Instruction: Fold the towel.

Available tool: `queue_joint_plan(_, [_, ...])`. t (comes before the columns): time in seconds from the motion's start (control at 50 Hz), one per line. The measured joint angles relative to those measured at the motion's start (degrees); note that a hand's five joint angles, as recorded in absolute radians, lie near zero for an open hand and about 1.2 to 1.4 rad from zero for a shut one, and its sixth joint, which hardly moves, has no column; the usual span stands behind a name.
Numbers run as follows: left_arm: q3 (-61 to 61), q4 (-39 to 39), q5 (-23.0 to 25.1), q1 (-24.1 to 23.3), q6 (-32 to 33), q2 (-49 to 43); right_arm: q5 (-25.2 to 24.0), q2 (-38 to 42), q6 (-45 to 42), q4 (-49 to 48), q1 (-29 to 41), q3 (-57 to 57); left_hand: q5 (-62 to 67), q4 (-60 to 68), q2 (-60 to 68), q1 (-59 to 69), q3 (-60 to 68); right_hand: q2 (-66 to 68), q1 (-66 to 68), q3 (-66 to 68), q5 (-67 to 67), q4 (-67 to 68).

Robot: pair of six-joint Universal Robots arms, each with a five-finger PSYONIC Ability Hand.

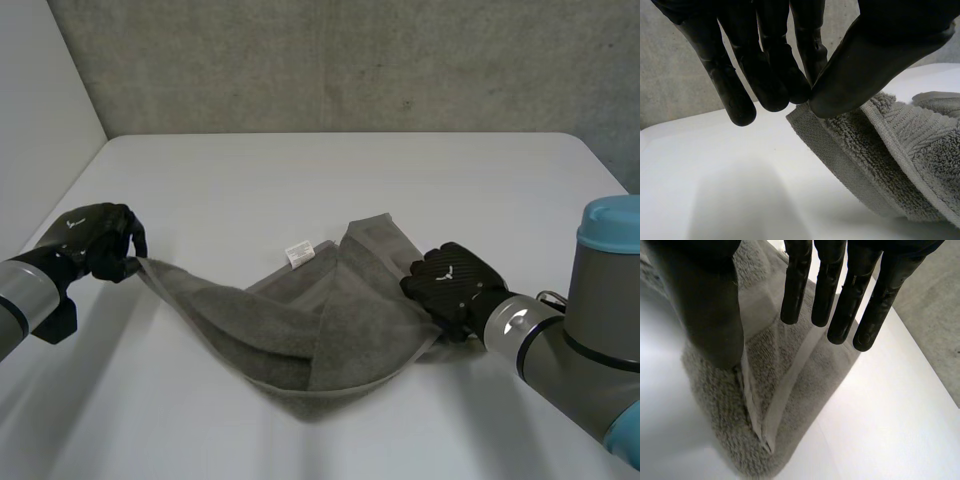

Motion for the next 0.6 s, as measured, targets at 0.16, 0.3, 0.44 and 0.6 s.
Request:
queue_joint_plan(0.16, [-0.2, 0.0, 0.0, 0.1, 0.0, 0.0, -1.1, 1.2, 0.2, -2.2, -1.7, 1.2, 0.0, 0.0, 0.0, 0.0, 0.0, 0.1, 0.4, 0.8, 1.4, 0.9])
queue_joint_plan(0.3, [-0.5, 0.0, 0.0, 0.0, 0.0, 0.0, -1.5, 2.8, 0.4, -3.8, -2.3, 1.1, 0.0, 0.0, 0.0, 0.0, 0.0, 6.3, 6.0, 7.1, 7.0, 7.0])
queue_joint_plan(0.44, [-0.7, 0.0, 0.1, 0.0, 0.1, 0.0, -1.6, 4.1, 0.7, -4.5, -2.1, 1.0, 0.0, 0.0, 0.0, 0.0, 0.0, 17.2, 17.2, 17.5, 17.5, 17.5])
queue_joint_plan(0.6, [-0.3, -0.4, 0.1, -0.1, 0.2, 0.9, -1.9, 4.3, 3.1, -4.4, -1.8, 0.0, 0.0, 0.0, 0.0, 0.0, 0.0, 37.4, 38.1, 39.4, 39.4, 39.5])
